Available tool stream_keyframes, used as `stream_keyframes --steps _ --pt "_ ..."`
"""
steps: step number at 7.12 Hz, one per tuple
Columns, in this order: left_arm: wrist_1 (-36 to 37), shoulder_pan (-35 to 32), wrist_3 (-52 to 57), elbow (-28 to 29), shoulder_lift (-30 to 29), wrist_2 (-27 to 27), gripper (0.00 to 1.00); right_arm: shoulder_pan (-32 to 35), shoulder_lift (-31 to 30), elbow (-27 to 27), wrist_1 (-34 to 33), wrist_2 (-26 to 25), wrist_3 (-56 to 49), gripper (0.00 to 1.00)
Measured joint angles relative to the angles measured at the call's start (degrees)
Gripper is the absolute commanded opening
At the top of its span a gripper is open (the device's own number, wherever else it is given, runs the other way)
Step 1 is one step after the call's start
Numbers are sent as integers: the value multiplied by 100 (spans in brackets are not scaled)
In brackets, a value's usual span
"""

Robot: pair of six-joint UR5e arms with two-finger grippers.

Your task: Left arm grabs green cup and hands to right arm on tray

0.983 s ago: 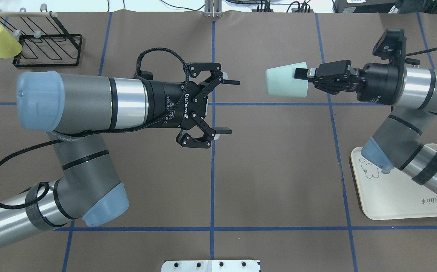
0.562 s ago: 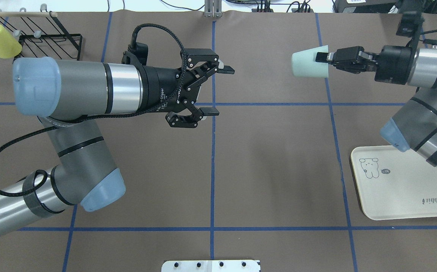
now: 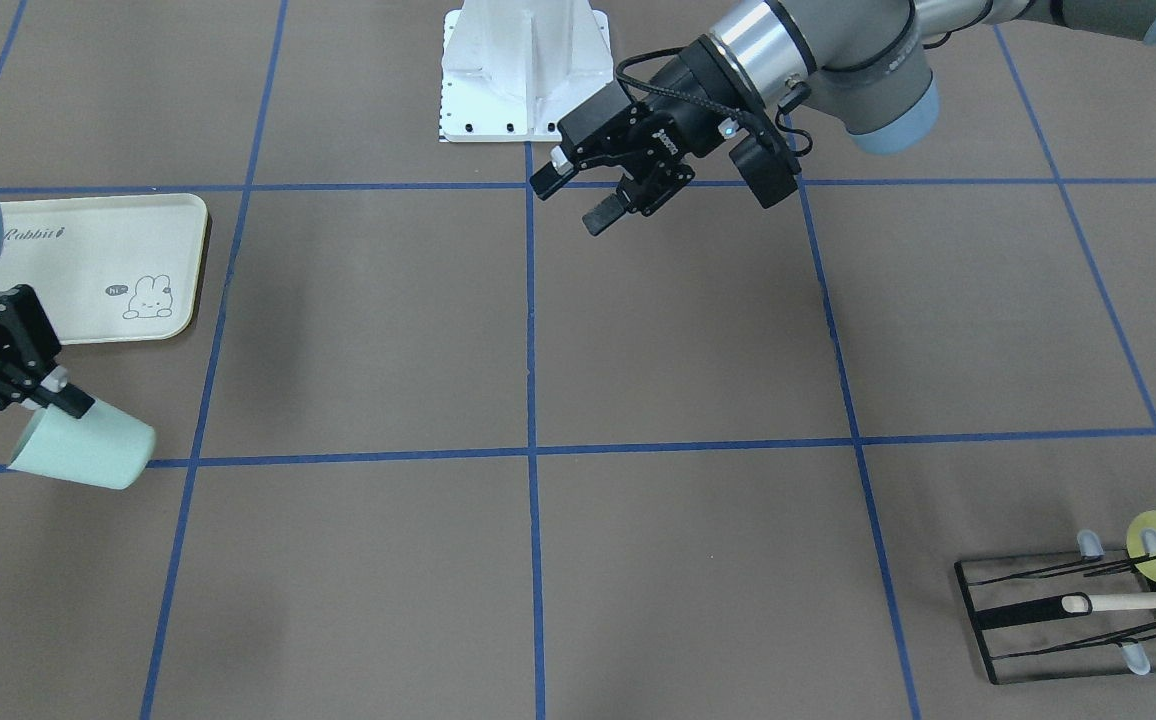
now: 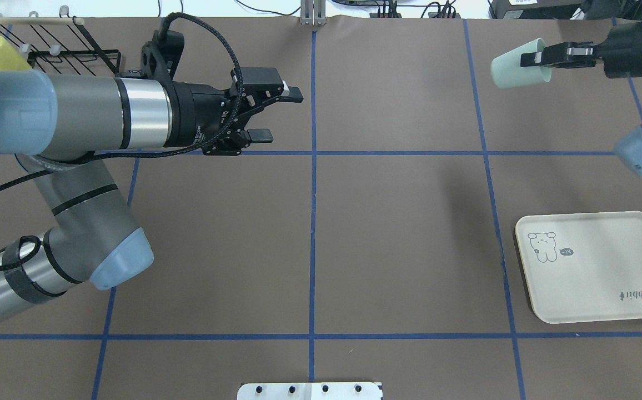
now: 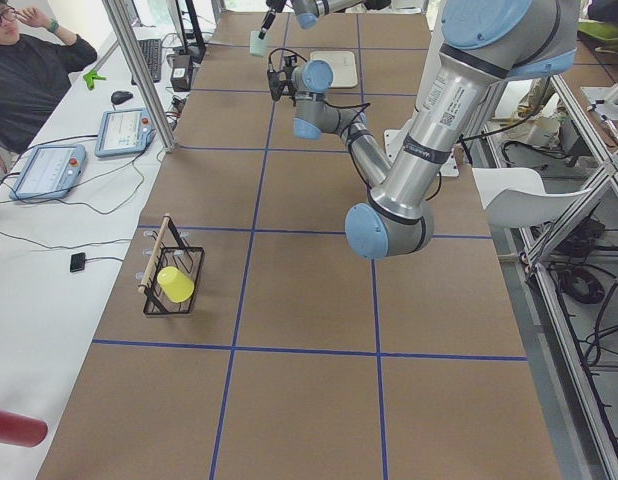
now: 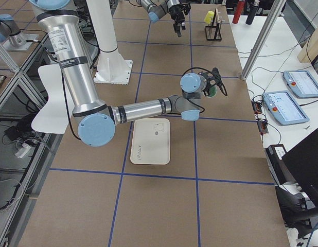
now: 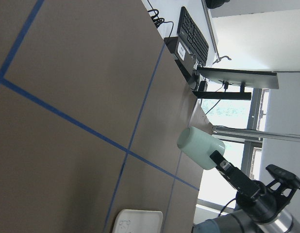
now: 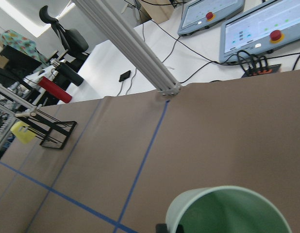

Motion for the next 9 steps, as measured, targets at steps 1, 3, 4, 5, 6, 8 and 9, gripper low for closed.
stream_keyframes --steps 1,3,4,5,6,8,9 --pt "162 -158 190 -9 84 -28 100 244 -160 32 -390 186 -629 0" --pt "737 -402 981 -83 182 -114 100 488 -615 79 -768 194 -1758 0" --pt "983 -497 1347 -180 285 -148 100 544 -800 152 -984 105 -2219 0" --pt "1115 -638 1566 -298 445 -272 100 565 -973 444 -1485 -86 -2632 0" --pt "1165 -860 1664 -365 589 -534 100 557 -1124 1019 -2420 -416 -3165 0" --pt "1286 -1397 2026 -407 858 -1050 100 465 -1405 2432 -4834 -991 -4225 0" --pt "1524 -1613 2446 -447 983 -1178 100 394 -1646 2799 -5495 -1055 -4503 0"
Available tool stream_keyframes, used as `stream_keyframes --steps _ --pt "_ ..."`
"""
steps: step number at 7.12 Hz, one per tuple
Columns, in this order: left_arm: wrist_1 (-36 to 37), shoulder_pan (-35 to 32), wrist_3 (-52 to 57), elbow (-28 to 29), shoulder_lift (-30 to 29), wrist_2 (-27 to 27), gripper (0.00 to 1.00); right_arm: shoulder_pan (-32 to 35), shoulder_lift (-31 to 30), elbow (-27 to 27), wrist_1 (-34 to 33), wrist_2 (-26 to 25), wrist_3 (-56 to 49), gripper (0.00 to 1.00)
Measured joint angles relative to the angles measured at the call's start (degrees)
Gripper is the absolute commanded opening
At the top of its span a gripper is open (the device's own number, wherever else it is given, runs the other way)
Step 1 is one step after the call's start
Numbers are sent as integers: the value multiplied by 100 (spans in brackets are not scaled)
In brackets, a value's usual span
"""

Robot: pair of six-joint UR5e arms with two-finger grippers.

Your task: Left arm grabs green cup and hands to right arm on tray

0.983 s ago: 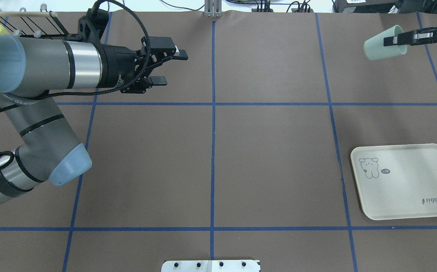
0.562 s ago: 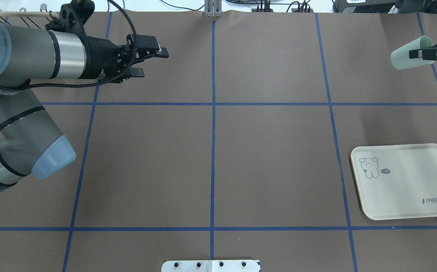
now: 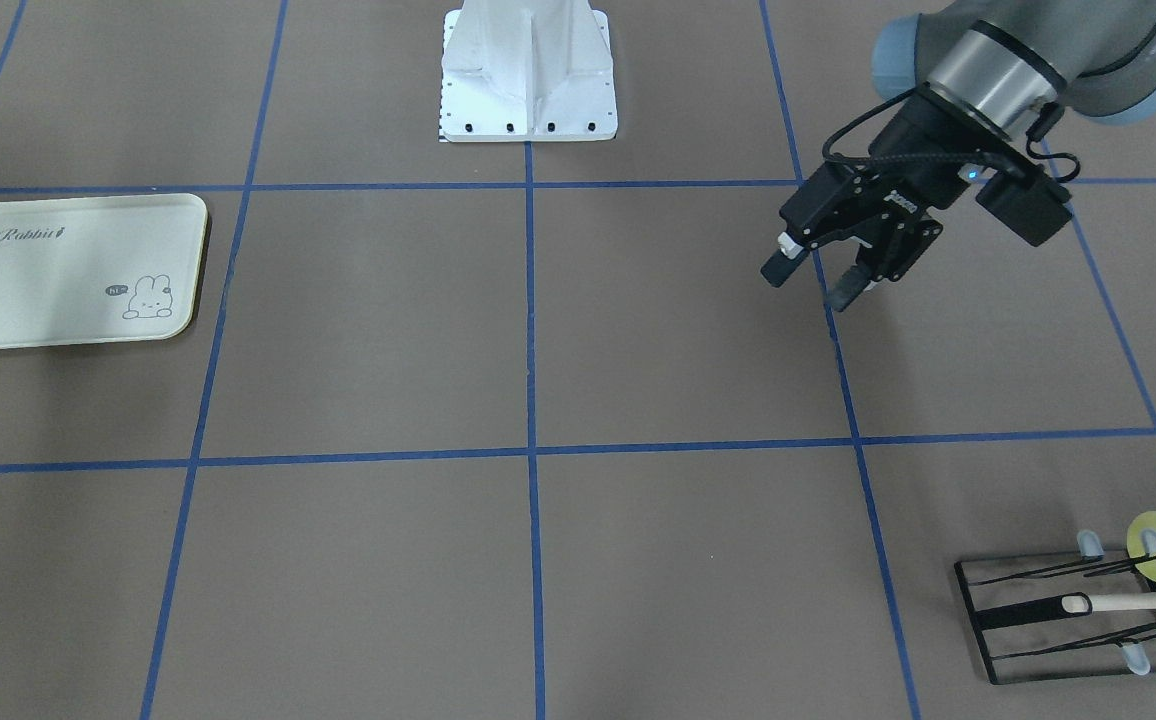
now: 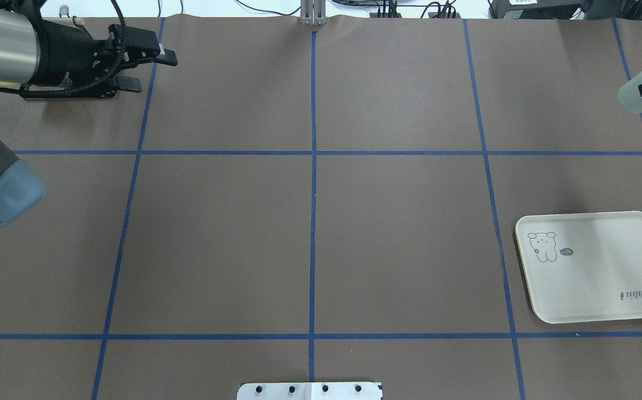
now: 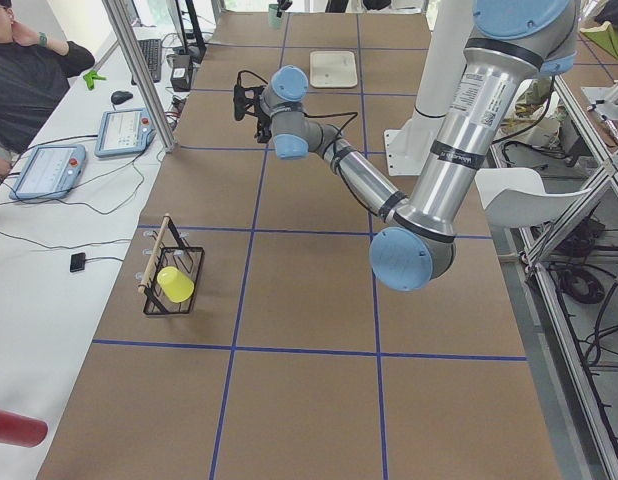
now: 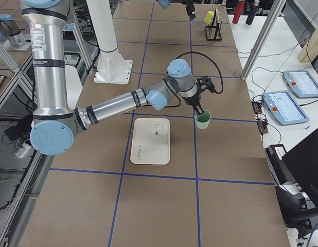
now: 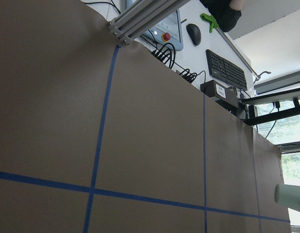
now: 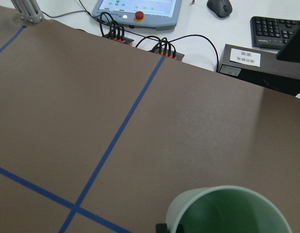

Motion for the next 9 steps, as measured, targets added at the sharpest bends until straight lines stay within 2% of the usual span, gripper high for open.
stream_keyframes --steps 3,5,7,9 --pt "819 -296 1149 -234 331 -55 100 -561 -736 251 -416 26 -297 0" --pt "902 -331 1331 -332 522 -50 100 -905 -985 524 -680 -16 -310 0" --pt "912 -335 1353 -345 569 -47 100 -1285 -1048 832 -1201 -378 -314 0" --pt "912 -335 1356 -345 577 -45 100 -1729 -1040 883 -1357 -608 -285 0"
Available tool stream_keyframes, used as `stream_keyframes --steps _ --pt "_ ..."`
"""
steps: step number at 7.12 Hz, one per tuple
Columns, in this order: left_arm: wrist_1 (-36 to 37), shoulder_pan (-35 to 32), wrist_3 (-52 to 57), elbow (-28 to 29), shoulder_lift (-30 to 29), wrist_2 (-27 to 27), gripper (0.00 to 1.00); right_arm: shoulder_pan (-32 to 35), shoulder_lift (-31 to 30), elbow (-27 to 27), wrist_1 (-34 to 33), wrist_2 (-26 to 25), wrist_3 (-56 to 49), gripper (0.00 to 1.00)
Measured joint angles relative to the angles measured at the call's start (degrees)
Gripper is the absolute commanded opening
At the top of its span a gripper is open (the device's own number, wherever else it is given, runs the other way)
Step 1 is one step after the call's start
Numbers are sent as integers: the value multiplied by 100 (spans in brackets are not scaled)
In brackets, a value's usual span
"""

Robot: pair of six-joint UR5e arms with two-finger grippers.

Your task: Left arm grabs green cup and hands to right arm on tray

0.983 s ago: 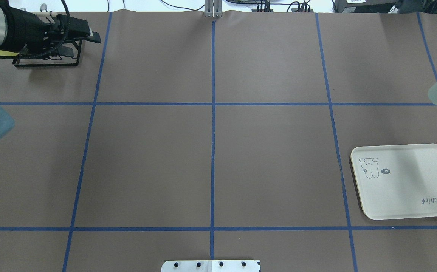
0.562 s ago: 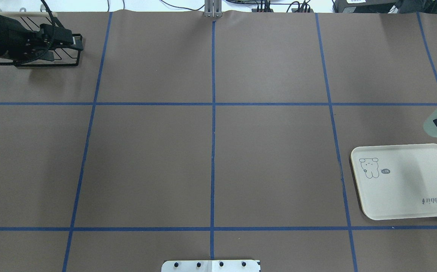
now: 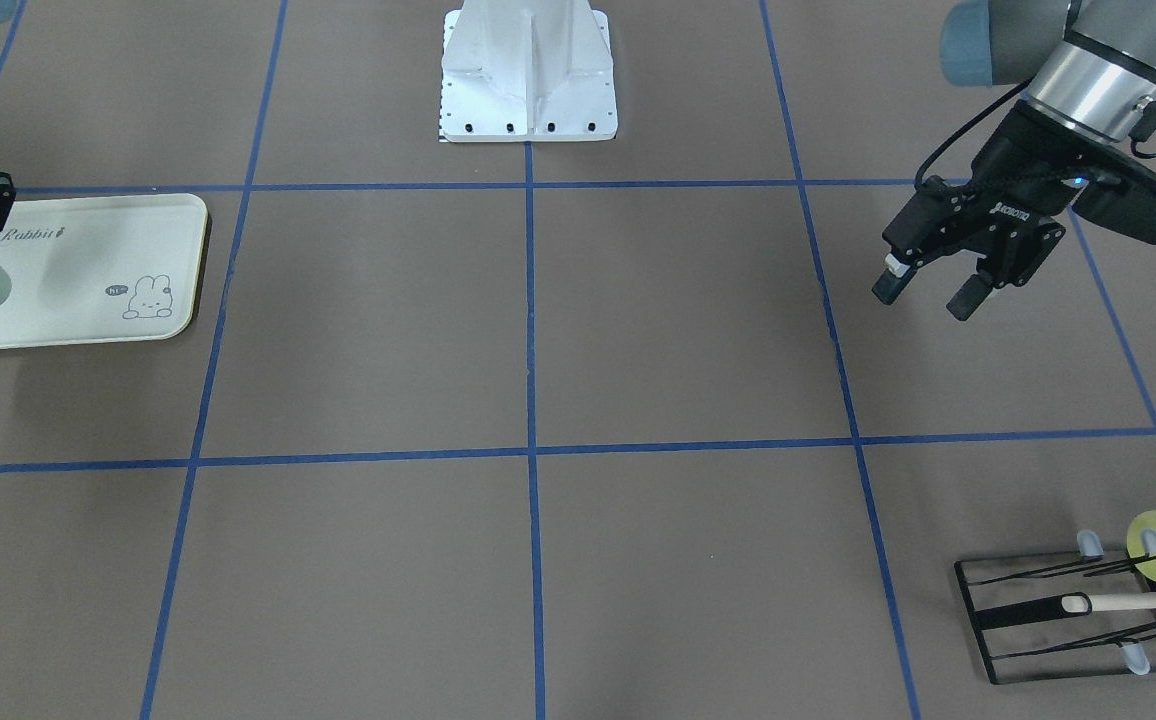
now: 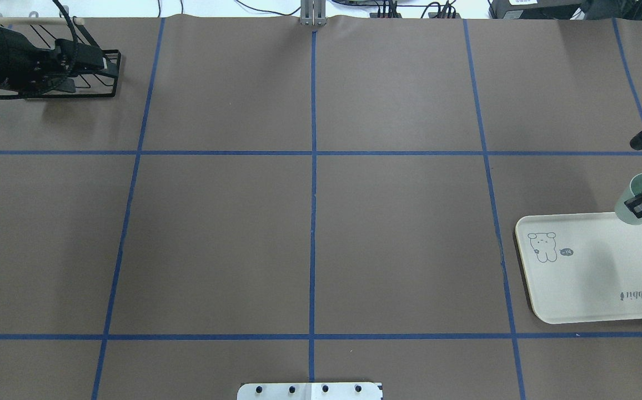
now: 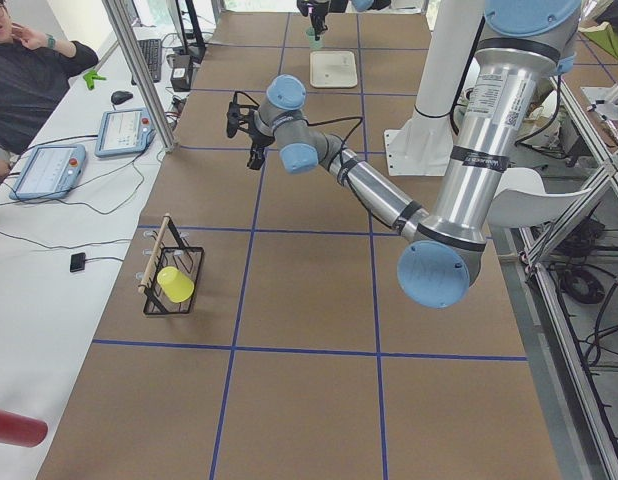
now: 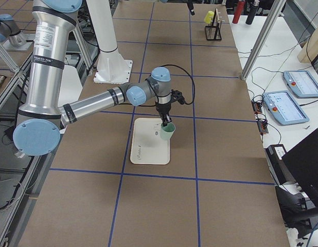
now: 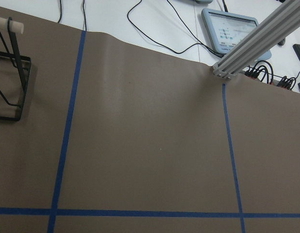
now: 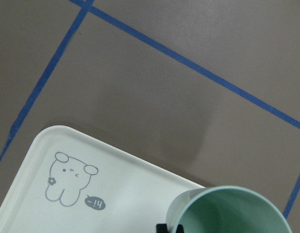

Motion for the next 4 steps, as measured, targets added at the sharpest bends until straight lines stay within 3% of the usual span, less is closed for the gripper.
stream_keyframes --steps 4 --pt "0 0 0 21 17 2 100 -640 7 -87 -24 23 54 0"
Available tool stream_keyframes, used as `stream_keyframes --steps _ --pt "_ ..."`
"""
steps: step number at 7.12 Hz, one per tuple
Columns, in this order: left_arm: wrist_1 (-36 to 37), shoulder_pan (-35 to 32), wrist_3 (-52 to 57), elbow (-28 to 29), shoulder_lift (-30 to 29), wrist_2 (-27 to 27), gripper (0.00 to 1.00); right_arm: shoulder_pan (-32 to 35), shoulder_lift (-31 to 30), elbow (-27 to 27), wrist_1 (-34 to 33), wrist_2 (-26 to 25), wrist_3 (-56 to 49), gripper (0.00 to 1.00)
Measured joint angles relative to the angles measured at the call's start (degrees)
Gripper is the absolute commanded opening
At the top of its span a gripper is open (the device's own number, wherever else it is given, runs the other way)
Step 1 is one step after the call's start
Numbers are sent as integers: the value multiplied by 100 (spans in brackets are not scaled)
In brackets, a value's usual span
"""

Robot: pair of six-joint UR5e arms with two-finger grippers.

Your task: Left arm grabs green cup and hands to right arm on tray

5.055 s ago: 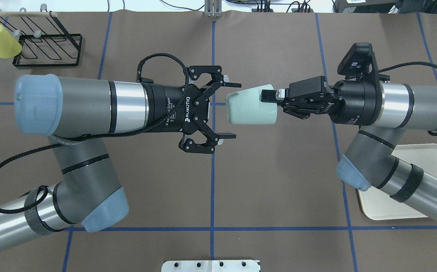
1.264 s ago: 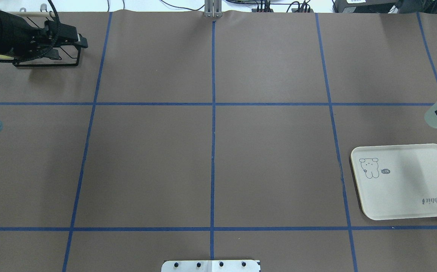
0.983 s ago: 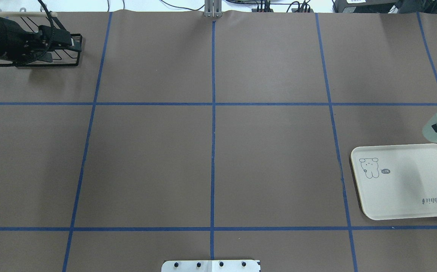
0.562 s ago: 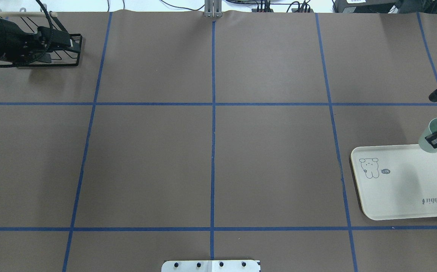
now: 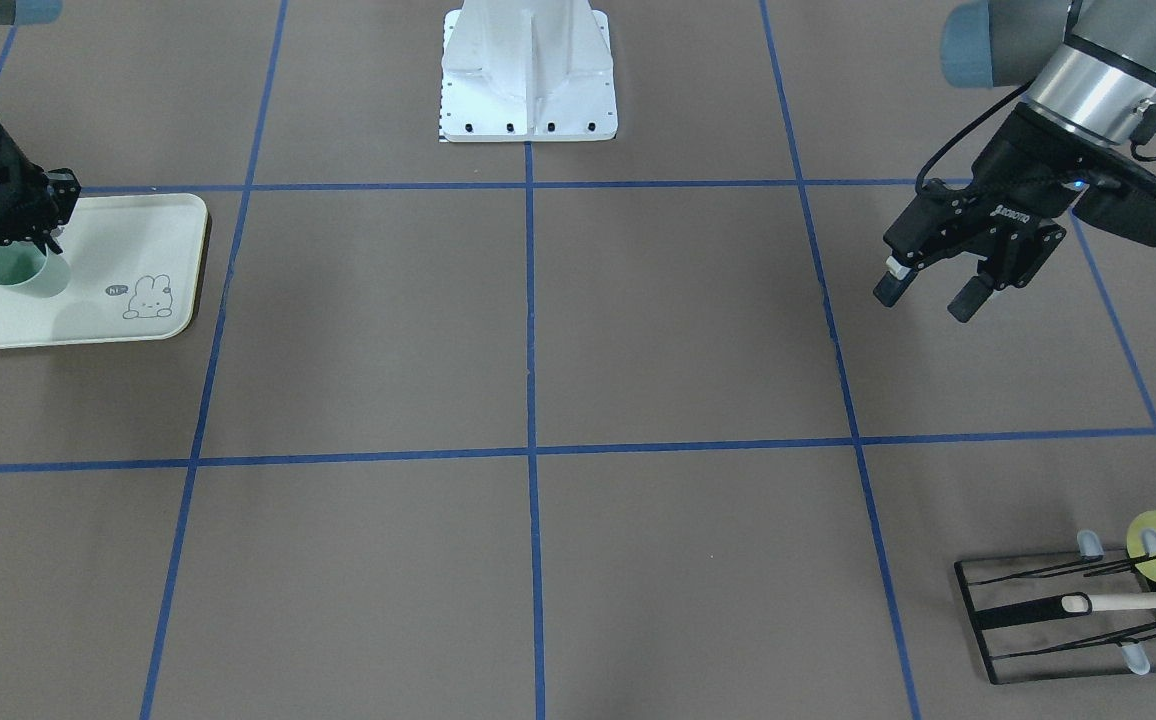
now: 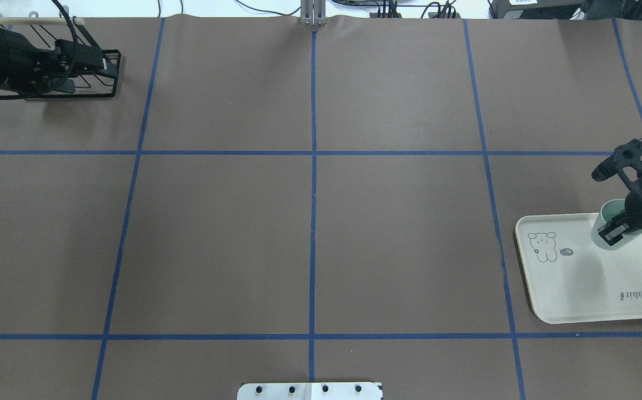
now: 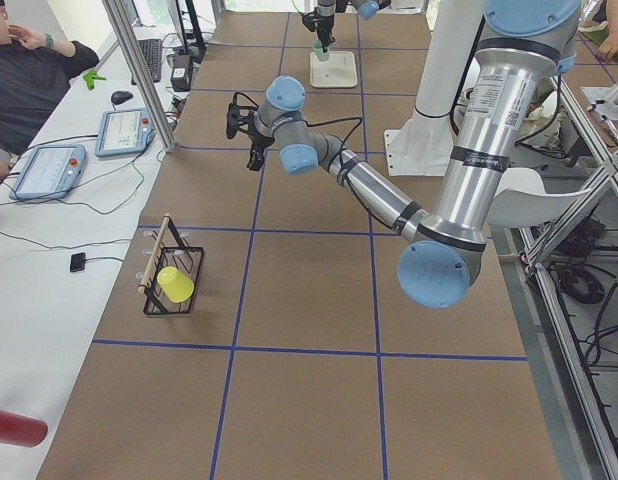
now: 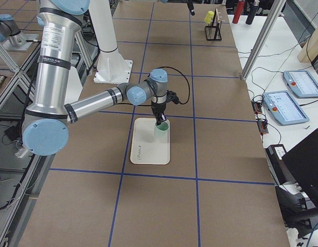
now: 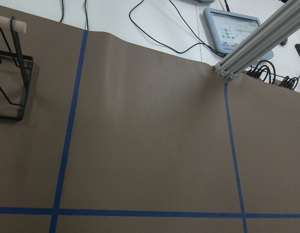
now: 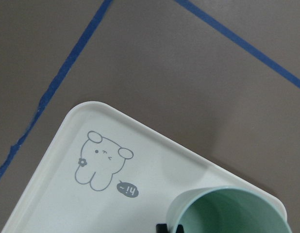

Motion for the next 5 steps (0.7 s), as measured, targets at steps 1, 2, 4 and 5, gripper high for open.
stream_keyframes --steps 1,2,4,5 --pt "0 1 0 -5 24 4 100 -105 0 -68 1 9 1 0" --pt "0 5 0 -9 38 6 100 -182 0 -125 5 20 3 0" --pt "0 8 0 -8 43 6 100 -329 8 -233 12 28 3 0" --pt "0 9 0 -3 45 7 100 -382 17 -290 17 28 2 18"
